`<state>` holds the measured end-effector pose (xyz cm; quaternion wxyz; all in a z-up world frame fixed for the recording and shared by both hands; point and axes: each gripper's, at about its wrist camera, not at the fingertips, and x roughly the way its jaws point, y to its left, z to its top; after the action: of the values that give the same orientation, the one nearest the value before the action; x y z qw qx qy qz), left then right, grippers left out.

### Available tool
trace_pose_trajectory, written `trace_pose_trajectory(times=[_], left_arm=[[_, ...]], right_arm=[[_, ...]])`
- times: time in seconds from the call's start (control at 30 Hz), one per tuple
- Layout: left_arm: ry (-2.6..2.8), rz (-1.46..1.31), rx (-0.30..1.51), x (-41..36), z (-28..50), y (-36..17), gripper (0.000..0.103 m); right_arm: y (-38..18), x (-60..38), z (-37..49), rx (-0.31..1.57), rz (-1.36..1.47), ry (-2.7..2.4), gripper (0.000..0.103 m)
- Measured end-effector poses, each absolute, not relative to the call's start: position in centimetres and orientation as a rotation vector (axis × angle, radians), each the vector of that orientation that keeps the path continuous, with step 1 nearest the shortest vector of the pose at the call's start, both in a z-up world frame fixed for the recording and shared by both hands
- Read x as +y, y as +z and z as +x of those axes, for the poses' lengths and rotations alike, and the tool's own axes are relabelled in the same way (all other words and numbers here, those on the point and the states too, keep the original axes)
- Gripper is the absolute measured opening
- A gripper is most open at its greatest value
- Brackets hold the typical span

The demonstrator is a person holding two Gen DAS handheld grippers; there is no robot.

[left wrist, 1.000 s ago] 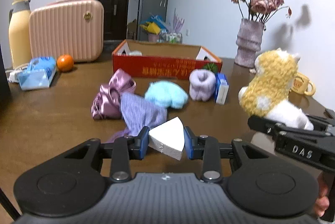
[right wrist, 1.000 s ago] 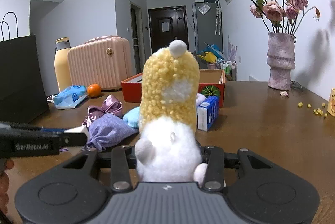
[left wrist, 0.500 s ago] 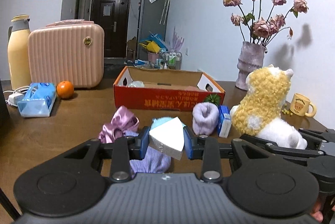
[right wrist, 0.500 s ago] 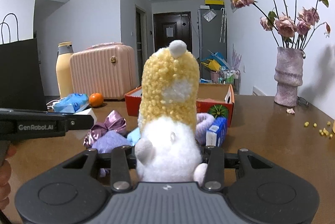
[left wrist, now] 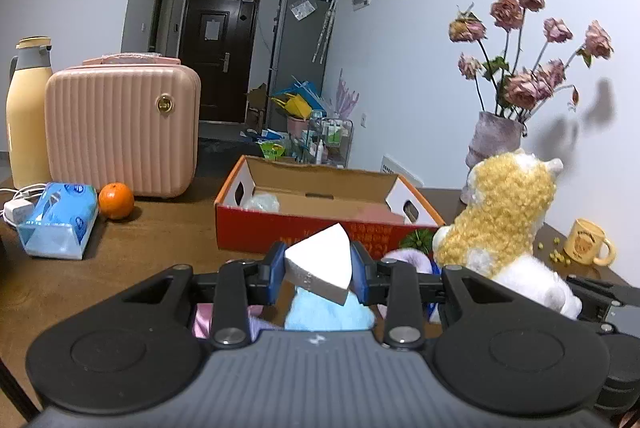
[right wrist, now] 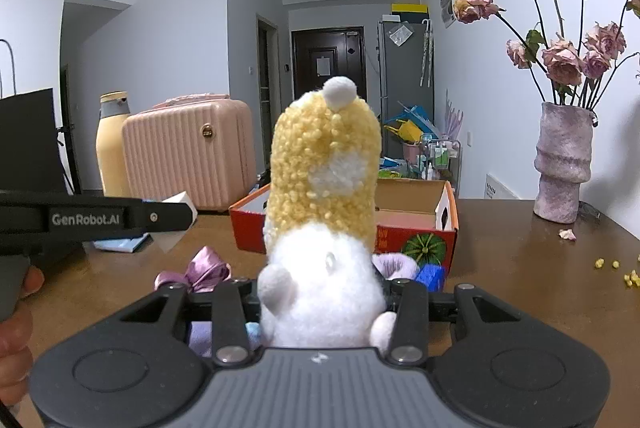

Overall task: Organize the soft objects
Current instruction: 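Carry the foam wedge and yellow-white plush with both grippers over the cardboard box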

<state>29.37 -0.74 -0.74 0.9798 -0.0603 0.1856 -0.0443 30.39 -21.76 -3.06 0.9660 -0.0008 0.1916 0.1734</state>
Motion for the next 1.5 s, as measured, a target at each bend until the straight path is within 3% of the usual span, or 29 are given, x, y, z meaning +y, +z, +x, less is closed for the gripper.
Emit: trace_pose_trajectory(times=[1.5], left_arm=[[0.008, -0.087, 0.454, -1.5, 50.5, 1.6, 0.034]], right_arm=[[-2.0, -23.4, 55.4, 0.522, 0.016, 0.344, 0.041]])
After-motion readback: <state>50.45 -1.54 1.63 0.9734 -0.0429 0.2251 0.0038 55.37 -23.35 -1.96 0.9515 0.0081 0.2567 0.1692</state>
